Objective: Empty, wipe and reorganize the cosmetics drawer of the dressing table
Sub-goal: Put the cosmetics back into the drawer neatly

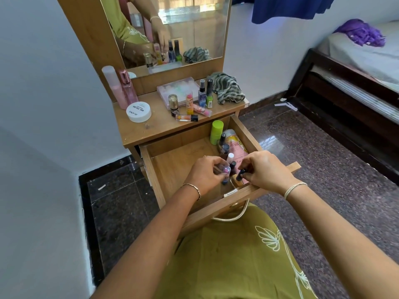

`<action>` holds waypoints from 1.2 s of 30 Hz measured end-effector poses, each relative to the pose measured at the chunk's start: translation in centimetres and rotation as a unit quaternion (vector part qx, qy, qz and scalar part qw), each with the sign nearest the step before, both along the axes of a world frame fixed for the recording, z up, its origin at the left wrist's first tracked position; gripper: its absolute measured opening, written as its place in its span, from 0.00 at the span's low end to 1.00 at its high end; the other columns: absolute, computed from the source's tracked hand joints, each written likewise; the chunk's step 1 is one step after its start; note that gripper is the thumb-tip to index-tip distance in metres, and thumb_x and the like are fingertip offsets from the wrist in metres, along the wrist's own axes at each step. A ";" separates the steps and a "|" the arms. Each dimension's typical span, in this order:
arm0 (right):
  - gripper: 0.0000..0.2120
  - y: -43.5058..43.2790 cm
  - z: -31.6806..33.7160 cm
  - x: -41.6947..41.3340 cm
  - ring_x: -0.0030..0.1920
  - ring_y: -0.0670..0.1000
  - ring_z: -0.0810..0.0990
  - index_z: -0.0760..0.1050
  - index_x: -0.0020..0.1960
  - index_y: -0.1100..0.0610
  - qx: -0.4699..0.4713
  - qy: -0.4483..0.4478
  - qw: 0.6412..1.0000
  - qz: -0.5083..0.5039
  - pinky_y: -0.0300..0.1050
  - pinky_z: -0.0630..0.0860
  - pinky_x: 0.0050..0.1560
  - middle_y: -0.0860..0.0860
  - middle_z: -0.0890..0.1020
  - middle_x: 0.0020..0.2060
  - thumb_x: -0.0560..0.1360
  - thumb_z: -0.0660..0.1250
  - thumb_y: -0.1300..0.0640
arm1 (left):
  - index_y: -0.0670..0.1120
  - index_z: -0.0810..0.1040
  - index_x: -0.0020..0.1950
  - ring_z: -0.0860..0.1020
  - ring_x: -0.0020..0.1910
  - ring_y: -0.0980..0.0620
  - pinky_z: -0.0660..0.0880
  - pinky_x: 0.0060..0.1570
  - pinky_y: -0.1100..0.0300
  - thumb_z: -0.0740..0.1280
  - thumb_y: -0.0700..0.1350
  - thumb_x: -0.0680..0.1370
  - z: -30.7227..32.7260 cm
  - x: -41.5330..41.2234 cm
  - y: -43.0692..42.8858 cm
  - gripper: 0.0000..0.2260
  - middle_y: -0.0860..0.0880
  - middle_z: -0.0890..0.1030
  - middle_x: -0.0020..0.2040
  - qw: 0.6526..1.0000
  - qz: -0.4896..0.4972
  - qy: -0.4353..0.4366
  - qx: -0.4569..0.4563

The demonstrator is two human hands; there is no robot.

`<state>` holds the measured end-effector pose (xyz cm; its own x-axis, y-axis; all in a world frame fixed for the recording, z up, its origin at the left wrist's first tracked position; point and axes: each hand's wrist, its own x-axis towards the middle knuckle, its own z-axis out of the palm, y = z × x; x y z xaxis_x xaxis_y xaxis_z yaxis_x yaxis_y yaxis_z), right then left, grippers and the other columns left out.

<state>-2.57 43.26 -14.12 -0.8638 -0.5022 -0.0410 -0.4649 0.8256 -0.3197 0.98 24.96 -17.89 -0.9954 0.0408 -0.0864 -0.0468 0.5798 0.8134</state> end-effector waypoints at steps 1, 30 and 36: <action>0.06 -0.1 -0.1 0.0 0.41 0.48 0.81 0.84 0.44 0.49 0.004 0.008 1.000 -0.002 0.41 0.78 0.42 0.49 0.83 0.40 0.67 0.74 0.57 | 0.54 0.80 0.48 0.77 0.38 0.67 0.72 0.33 0.76 0.74 0.41 0.70 0.0 0.1 -0.1 0.11 0.61 0.79 0.39 1.000 -0.003 -0.007 -0.002; 0.10 -1.0 1.2 -0.8 0.44 0.48 0.81 0.83 0.46 0.53 -0.093 0.032 0.993 -0.061 0.46 0.80 0.47 0.49 0.84 0.43 0.71 0.68 0.65 | 0.51 0.80 0.52 0.80 0.45 0.57 0.79 0.44 0.65 0.74 0.37 0.70 1.7 1.0 -0.9 0.15 0.54 0.81 0.47 0.997 -0.043 -0.060 0.020; 0.07 -5.2 3.8 -2.1 0.41 0.49 0.82 0.83 0.47 0.52 -0.149 0.085 0.983 -0.065 0.43 0.79 0.46 0.49 0.85 0.41 0.71 0.68 0.60 | 0.48 0.80 0.47 0.80 0.42 0.56 0.77 0.44 0.69 0.72 0.35 0.70 5.1 -0.4 -3.6 0.10 0.53 0.81 0.42 0.992 0.090 0.058 0.063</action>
